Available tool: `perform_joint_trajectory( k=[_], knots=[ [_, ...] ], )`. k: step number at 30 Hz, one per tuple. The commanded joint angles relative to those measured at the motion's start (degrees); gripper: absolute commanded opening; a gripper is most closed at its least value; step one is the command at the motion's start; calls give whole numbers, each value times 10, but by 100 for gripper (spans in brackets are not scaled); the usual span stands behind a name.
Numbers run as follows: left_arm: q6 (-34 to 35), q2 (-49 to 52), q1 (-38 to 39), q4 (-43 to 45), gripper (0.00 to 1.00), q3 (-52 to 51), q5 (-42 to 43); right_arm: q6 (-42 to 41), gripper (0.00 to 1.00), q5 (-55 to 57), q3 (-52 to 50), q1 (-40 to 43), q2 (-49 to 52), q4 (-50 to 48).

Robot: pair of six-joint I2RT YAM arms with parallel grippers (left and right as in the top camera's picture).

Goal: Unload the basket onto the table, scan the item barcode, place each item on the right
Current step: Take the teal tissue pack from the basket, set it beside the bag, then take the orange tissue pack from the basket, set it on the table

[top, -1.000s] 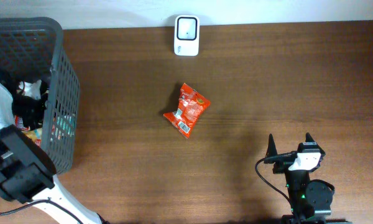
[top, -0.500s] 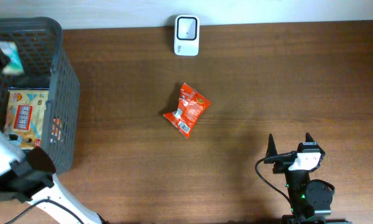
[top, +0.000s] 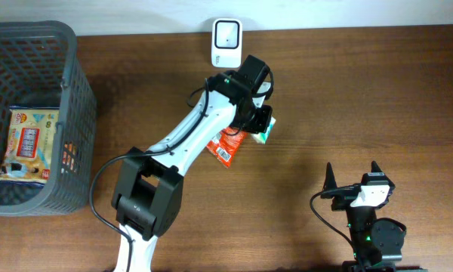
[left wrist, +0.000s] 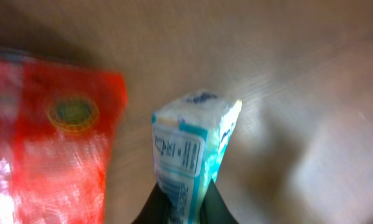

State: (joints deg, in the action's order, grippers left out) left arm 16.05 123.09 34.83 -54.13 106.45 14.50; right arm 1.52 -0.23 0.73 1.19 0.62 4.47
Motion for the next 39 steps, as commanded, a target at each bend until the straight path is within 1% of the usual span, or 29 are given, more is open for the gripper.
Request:
perform_joint_trajectory(
  k=[1, 2, 3, 4, 6, 7, 8, 9, 10, 11, 12, 13, 14, 15, 16, 17, 19, 20, 22, 23, 26, 30, 31, 32, 33, 34, 36, 38, 39],
  knots=[
    [-3, -9, 24, 41, 52, -54, -100, -3, 99, 3, -4, 3, -4, 2],
    [-32, -12, 20, 34, 70, -45, -122, -3, 99, 3, -4, 3, -4, 2],
    [-56, -14, 9, 6, 82, -15, -128, -3, 99, 3, -4, 3, -4, 2],
    [-68, -15, -19, -72, 99, 86, -128, -3, 99, 3, -4, 3, -4, 2],
    [-68, -15, -51, -146, 99, 212, -128, -3, 99, 3, -4, 3, -4, 2],
    [-68, -15, -111, -228, 99, 397, -129, -3, 99, 3, -4, 3, -4, 2],
    [-91, -15, -152, -254, 99, 484, -129, -3, 99, 3, -4, 3, -4, 2],
    [-130, -15, -215, -281, 100, 584, -133, -3, 99, 3, -4, 3, -4, 2],
    [-129, -15, -285, -311, 97, 649, -148, -3, 99, 3, -4, 3, -4, 2],
    [-129, -15, -391, -366, 90, 706, -164, -3, 99, 3, -4, 3, -4, 2],
    [-129, -15, -502, -400, 86, 708, -165, -3, 99, 3, -4, 3, -4, 2],
    [-129, -12, -550, -412, 78, 698, -164, -3, 99, 3, -4, 3, -4, 2],
    [-134, -9, -603, -426, 57, 672, -161, -3, 99, 3, -4, 3, -4, 2],
    [-167, -10, -648, -426, 57, 613, -109, -3, 99, 3, -4, 3, -4, 2],
    [-181, -9, -675, -426, 64, 520, -95, -3, 99, 3, -4, 3, -4, 2],
    [-190, -9, -684, -423, 66, 454, -94, -3, 99, 3, -4, 3, -4, 2],
    [-190, -9, -685, -365, 65, 266, -94, -3, 99, 3, -4, 3, -4, 2],
    [-189, -9, -685, -339, 65, 208, -96, -3, 99, 3, -4, 3, -4, 2],
    [-189, -9, -685, -258, 57, 89, -95, -3, 99, 3, -4, 3, -4, 2],
    [-189, -9, -685, -217, 54, 36, -95, -3, 99, 3, -4, 3, -4, 2],
    [-189, -9, -685, -158, 55, -26, -95, -3, 99, 3, -4, 3, -4, 2],
    [-189, -9, -685, -136, 50, -94, -93, -3, 99, 3, -4, 3, -4, 2],
    [-189, -9, -685, -129, 44, -110, -93, -3, 99, 3, -4, 3, -4, 2],
    [-189, -9, -685, -127, 20, -114, -93, -3, 99, 3, -4, 3, -4, 2],
    [-189, -11, -685, -133, 3, -108, -88, -3, 99, 3, -4, 3, -4, 2],
    [-189, -11, -685, -171, 0, -59, -75, -3, 99, 3, -4, 3, -4, 2],
    [-189, -11, -685, -266, 0, 110, -67, -3, 98, 3, -4, 3, -4, 2],
    [-166, -11, -685, -344, 0, 342, -63, -3, 98, 3, -4, 3, -4, 2],
    [-152, -11, -685, -389, 0, 533, -16, -3, 99, 3, -4, 3, -4, 2]
  ],
)
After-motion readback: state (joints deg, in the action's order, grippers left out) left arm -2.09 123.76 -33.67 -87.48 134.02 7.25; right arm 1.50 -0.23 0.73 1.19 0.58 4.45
